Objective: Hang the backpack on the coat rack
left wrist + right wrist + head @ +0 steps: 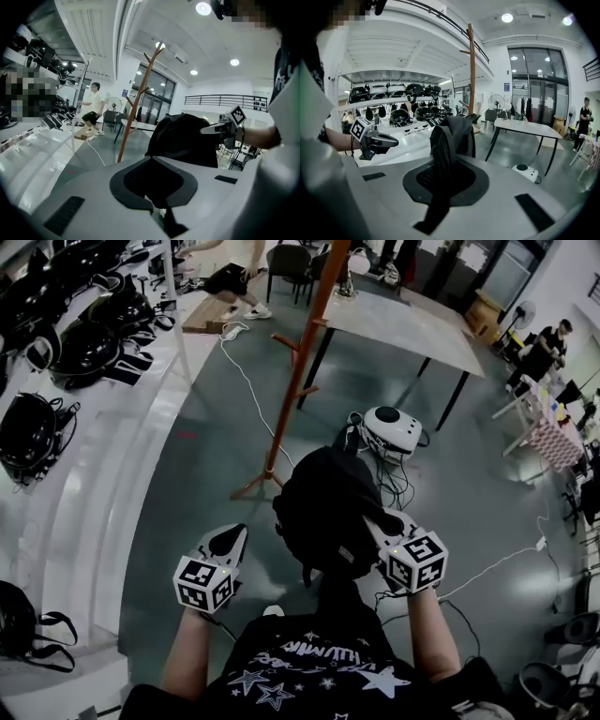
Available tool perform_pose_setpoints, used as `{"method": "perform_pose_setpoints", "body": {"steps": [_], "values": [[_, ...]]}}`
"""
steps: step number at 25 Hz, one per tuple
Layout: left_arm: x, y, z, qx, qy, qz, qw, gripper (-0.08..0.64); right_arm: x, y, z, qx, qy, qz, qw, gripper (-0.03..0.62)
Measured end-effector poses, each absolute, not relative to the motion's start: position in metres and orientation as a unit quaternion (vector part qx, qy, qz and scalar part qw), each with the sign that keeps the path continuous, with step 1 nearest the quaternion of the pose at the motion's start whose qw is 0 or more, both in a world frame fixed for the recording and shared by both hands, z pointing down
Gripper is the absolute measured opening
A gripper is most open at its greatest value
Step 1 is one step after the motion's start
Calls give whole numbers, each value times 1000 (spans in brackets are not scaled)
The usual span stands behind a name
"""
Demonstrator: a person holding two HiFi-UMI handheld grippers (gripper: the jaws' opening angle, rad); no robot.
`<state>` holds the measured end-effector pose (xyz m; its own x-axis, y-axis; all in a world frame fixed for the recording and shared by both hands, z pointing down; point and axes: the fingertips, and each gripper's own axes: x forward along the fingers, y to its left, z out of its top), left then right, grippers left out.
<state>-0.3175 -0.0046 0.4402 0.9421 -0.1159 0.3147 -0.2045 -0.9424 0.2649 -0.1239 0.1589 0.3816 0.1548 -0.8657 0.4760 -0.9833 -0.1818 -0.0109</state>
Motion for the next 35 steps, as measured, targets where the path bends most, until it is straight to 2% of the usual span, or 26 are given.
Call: {"method": "perform_pose_setpoints", "body": {"steps": [5,11,23,29,35], "values": [[-286,-15,441,969,-116,163,143,21,-79,143,397,713,-653,199,157,18],[-204,-20,434,963,-174,162,130,21,-4,124,411,651,-713,193,173,18],[-66,-25,416,922,-312,174,150,21,128,48,426,484,-832,144,231,18],[-26,-35,415,904,-360,176,151,21,173,9,427,407,-871,111,254,18],[-20,-35,432,884,-396,185,167,21,191,-15,449,351,-891,98,270,18]]}}
